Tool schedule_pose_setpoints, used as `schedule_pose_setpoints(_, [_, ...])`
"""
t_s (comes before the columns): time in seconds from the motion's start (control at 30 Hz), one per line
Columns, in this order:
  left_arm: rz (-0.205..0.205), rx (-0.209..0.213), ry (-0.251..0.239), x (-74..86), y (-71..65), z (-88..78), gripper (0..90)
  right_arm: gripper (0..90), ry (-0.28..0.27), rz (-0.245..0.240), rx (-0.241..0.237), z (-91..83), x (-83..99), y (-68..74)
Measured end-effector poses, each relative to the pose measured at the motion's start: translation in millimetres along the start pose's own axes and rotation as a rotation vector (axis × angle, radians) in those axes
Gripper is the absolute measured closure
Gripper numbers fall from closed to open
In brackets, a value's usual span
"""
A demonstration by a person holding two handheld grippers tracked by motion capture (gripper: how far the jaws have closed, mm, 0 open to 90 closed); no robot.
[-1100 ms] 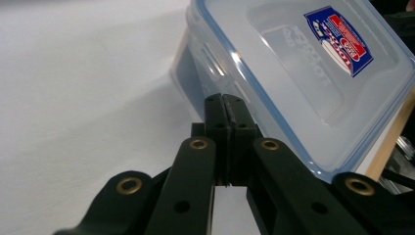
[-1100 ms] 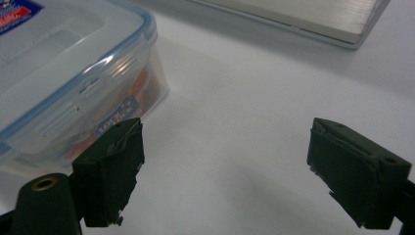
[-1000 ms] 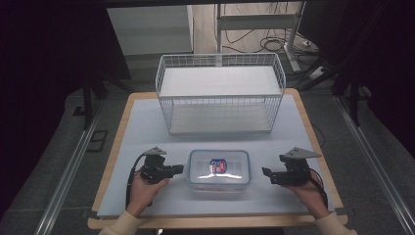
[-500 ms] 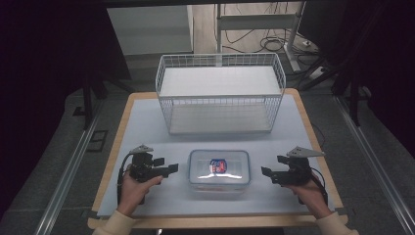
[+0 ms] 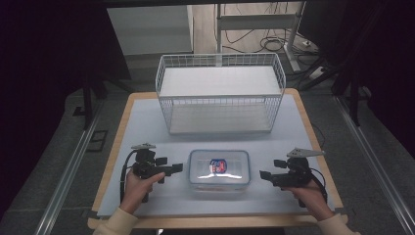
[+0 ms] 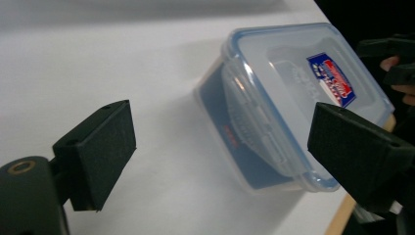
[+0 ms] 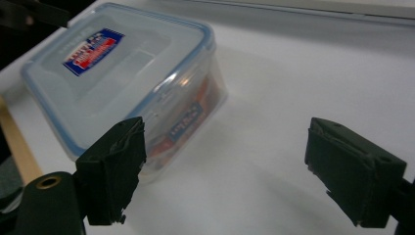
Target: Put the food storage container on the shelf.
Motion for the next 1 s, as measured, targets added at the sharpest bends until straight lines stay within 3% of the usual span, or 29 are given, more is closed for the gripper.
schedule_pose_setpoints(0.07, [-0.010,0.046,0.026,-3.0,-3.7,11.6,9.9,14.7,0.006,0.006,-0.023,1.5,-0.7,2.5])
schedule_pose_setpoints(0.1, [-0.010,0.046,0.026,-3.0,-3.7,11.6,10.0,14.7,0.006,0.006,-0.023,1.5,-0.7,2.5])
schedule_pose_setpoints(0.13, [-0.015,0.076,0.050,-4.3,-6.2,18.9,10.0,14.4,0.015,0.002,-0.032,3.6,-0.3,4.9])
schedule_pose_setpoints(0.3, [-0.045,0.137,0.080,-5.9,-6.6,29.2,11.7,13.4,0.031,-0.005,-0.057,6.6,-0.6,9.2])
schedule_pose_setpoints(0.57, [-0.071,0.206,0.119,-6.1,-7.2,43.4,19.4,12.4,0.061,-0.009,-0.091,15.5,-1.5,13.8])
schedule_pose_setpoints(0.63, [-0.069,0.209,0.126,-5.5,-8.3,45.1,20.0,12.3,0.060,-0.004,-0.097,16.7,-2.1,13.9])
schedule_pose_setpoints(0.8, [-0.063,0.213,0.140,-4.6,-10.0,48.0,23.2,11.5,0.065,0.052,-0.181,26.1,-7.8,15.8])
schedule_pose_setpoints(1.0, [-0.074,0.219,0.120,-4.4,-7.7,44.8,28.5,11.5,0.095,0.116,-0.240,44.0,-11.9,17.4])
Point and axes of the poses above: each handheld gripper's, and its own axes: z roughly forward along the jaws, x roughly out of its underside, y roughly to its left, the point moved 2 cm from there along z, roughly forward along the jaws, and after that the axes turned 1 degree about y, right-handed, at the moved point
